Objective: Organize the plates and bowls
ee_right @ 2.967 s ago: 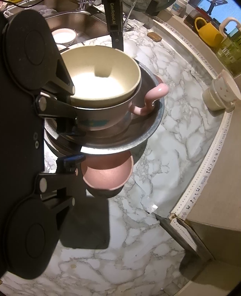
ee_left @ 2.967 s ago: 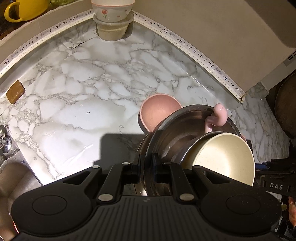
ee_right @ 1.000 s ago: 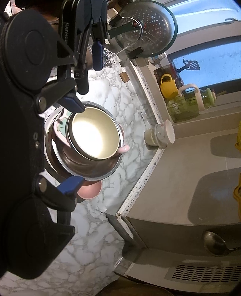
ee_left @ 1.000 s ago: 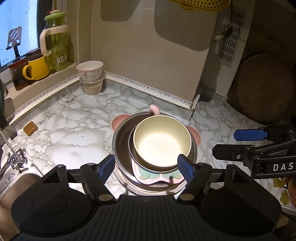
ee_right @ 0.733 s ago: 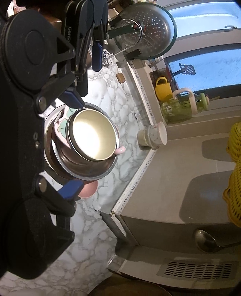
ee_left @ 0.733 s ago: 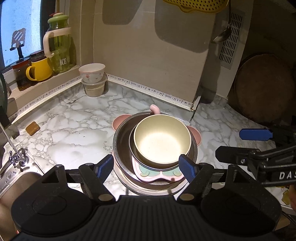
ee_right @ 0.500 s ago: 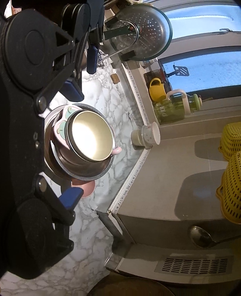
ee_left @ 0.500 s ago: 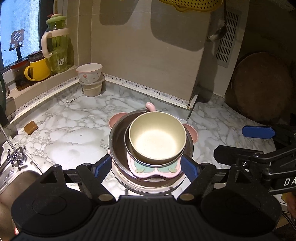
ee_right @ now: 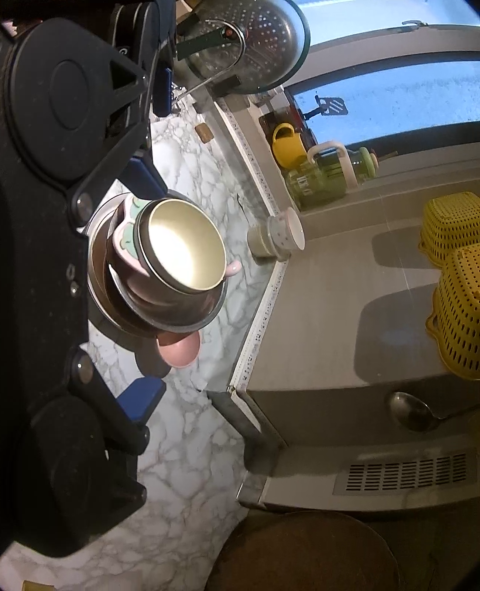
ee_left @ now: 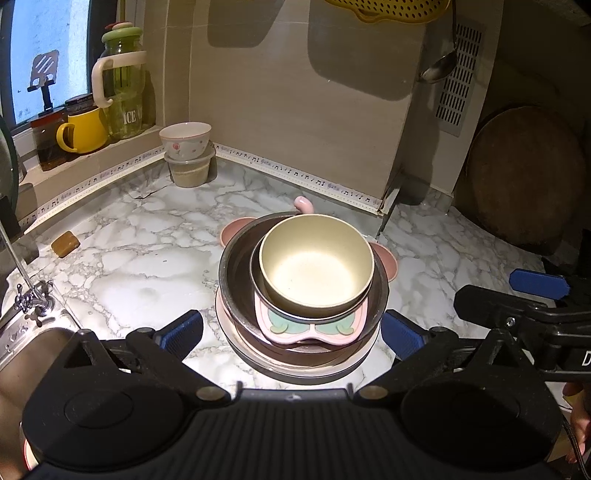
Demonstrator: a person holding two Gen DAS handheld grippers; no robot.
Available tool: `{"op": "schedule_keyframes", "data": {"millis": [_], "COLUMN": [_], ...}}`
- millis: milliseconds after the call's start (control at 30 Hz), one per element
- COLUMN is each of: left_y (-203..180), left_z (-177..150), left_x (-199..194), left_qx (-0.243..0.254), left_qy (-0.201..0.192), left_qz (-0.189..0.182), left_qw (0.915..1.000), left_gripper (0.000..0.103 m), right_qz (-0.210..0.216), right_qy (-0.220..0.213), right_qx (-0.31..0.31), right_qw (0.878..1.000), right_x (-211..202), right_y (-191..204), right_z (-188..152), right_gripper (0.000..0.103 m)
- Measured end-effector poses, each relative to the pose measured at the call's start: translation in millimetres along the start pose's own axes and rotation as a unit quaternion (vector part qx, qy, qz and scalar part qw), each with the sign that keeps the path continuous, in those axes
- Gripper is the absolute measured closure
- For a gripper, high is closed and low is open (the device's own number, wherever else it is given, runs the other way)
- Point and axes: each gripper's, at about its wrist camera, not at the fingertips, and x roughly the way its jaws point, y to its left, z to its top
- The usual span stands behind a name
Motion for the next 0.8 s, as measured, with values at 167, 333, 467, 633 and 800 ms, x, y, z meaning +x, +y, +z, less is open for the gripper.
{"op": "schedule_keyframes", "data": {"millis": [167,333,467,633,800], "left_y": [1.6,4.1,3.0,5.5,7.3], "left_z": [-2.2,-2.0,-1.5,-1.1,-1.0], "left_x": [-2.4,-4.1,-5.8,-5.7,-4.4], "left_qx": [-0.005,-0.016,-0.014,-0.023,-0.03], "left_qy": [-0.007,-0.014,-0.021,-0.024,-0.022], "left_qz": [0.009,0.014,0.01,-0.007,-0.01], "left_qw": [0.9999,0.9997,0.9996,0.9994,0.9993], "left_gripper": [0.0,0.0,0.0,0.0,0.0], "right_qz": [-0.002,0.001,0.011,0.016,0.017], "right_qy": [0.005,0.009,0.014,0.01,0.014], "right_qx": [-0.004,0.001,0.001,0.001,0.009], "right_qw": [1.0,1.0,1.0,1.0,1.0], "right_x": [1.1,2.6,4.6,4.3,6.5], "right_y": [3.5,3.6,4.8,6.8,5.7], "right_z": [-0.2,-1.0,-1.9,-2.0,-2.3], "right_gripper": [0.0,0.0,0.0,0.0,0.0]}}
